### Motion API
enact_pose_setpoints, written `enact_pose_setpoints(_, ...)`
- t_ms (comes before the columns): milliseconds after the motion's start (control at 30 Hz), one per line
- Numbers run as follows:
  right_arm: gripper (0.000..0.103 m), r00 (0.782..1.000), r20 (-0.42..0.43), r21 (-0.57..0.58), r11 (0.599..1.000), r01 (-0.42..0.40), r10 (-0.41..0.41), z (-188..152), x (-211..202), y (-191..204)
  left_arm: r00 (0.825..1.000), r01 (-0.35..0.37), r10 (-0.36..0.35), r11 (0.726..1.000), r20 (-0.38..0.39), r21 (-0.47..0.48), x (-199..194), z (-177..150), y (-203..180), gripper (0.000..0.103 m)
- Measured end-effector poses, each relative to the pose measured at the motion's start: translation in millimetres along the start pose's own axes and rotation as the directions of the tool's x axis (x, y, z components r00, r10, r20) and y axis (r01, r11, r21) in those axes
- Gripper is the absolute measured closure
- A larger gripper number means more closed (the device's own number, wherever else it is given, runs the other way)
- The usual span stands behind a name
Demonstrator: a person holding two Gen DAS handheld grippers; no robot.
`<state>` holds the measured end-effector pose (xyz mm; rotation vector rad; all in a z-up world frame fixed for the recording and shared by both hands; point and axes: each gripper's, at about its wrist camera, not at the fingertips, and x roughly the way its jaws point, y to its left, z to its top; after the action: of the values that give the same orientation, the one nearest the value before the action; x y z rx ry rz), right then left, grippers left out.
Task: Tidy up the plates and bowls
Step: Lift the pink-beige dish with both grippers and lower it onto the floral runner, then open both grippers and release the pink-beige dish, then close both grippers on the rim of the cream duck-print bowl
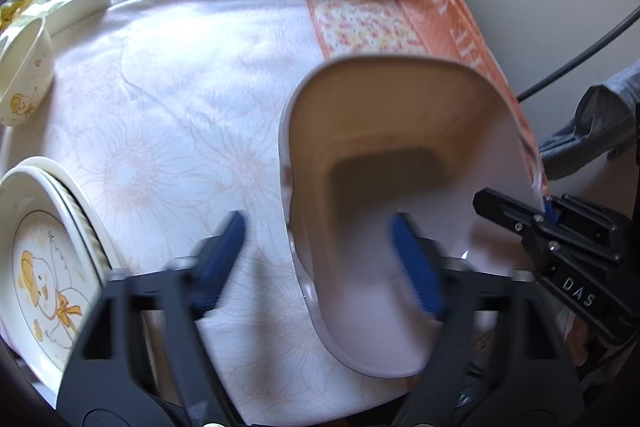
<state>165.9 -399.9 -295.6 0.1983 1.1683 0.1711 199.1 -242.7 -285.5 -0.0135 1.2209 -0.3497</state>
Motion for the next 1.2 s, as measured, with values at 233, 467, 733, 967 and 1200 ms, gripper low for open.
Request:
enact_pose_setpoints(233, 0.006, 0.999, 0.041, -0.065, 0.998, -0.011, 0.014, -7, -15, 6, 1.0, -0.02, 0.02, 1.0, 0.021, -0.009, -12, 8, -2, 0.015)
enact_pose_setpoints(467, 0.001, 0.994, 0.098, -0.139, 0.99, -0.036, 0.049, -11, -46, 19, 0.997, -0.033, 0.037, 0.998, 0.071, -0.057, -54, 8, 6, 0.014)
enact_pose_setpoints(733, 0.001, 0.956, 0.238, -0.259, 0.96, -0.105, 0.169, 9, -119, 70, 0.975, -0.071, 0.092, 0.992, 0.201, -0.108, -152, -1, 35, 0.014)
enact_pose_setpoints(967, 0.001, 0.912, 0.38, -0.315, 0.949, -0.029, 0.154, 43, -167, 141, 0.929, -0.068, 0.119, 0.986, 0.35, -0.154, -241, -4, 93, 0.014)
enact_pose_setpoints(1200, 0.001, 0.924, 0.303, -0.354, 0.928, -0.116, 0.232, 91, -143, 216, 0.91, -0.072, 0.158, 0.97, 0.383, -0.23, -269, 13, 187, 0.014)
